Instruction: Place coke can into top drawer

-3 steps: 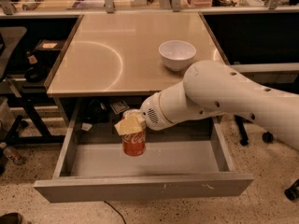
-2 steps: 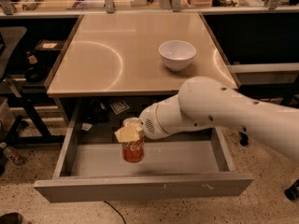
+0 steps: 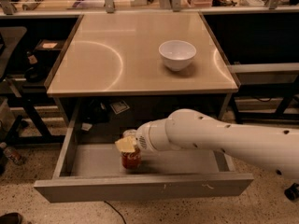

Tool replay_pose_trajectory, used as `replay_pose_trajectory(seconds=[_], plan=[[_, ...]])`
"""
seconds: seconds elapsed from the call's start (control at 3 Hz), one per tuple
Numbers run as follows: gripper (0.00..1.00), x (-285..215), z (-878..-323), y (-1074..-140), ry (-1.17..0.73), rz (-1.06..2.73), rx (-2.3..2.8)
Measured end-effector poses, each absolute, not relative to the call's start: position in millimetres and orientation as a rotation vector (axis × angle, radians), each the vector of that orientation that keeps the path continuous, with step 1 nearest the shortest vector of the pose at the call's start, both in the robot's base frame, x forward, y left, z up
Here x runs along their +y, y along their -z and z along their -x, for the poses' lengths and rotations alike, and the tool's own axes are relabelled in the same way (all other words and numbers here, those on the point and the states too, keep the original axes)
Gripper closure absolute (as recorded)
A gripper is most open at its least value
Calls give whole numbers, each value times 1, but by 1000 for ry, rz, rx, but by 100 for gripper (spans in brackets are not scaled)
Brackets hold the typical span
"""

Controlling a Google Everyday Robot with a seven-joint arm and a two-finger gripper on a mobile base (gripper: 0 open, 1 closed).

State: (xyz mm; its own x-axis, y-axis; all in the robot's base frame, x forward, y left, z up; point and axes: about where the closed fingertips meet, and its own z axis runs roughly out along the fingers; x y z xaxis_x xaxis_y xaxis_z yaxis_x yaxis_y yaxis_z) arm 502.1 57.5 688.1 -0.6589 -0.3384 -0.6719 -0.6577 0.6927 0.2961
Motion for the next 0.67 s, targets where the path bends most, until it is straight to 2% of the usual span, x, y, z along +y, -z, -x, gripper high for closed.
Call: replay_pose_trajectory(seconds=[0.67], plan=[[100, 66, -533, -664, -664, 729, 2260]])
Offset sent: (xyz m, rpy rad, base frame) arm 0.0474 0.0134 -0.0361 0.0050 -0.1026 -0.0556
